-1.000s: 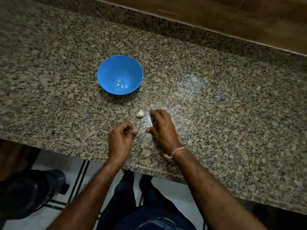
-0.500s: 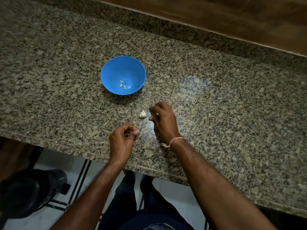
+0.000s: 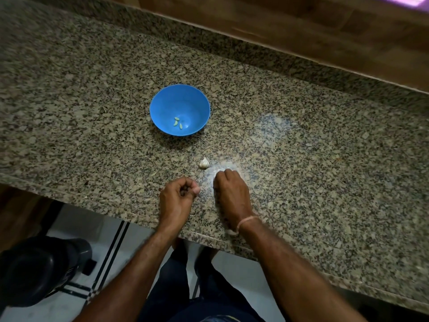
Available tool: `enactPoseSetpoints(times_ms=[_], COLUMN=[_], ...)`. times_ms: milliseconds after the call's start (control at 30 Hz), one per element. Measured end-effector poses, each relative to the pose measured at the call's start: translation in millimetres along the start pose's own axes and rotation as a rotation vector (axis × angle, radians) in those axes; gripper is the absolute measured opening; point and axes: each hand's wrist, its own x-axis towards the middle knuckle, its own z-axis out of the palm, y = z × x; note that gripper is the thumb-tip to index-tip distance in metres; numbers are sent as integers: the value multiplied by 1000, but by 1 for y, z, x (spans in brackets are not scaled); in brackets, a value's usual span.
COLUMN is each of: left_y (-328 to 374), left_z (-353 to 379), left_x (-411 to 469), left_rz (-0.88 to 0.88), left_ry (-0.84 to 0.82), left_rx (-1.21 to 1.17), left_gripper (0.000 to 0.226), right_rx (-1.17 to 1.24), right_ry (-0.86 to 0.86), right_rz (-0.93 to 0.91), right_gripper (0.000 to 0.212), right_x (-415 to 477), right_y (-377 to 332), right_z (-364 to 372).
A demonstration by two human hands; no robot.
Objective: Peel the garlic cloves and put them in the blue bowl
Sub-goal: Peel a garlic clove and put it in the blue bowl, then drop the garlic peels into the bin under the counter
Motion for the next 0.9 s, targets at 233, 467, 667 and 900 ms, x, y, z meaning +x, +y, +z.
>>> enactPoseSetpoints(times_ms=[233,467,667,900], left_y=[-18,-58,-142,-255], left_z=[-21,-95,-209,-343], left_x=[-17,-50,-112,-220], left_rz=[-48,-72,-125,-216], left_ry=[48,214,442,655], left_rx=[-127,-220,-298,-339], left_gripper=[14,18,24,27], right_rx=[1211,1572,1505,1506], right_ry=[-257,-437,-678,-851], right_rz=[628,794,688,646], right_gripper=[19,42,40,31], right_x=[-15,-22,-71,-157], right_y=[-44,-130,-272,-419], right_z=[-11,9,59,130])
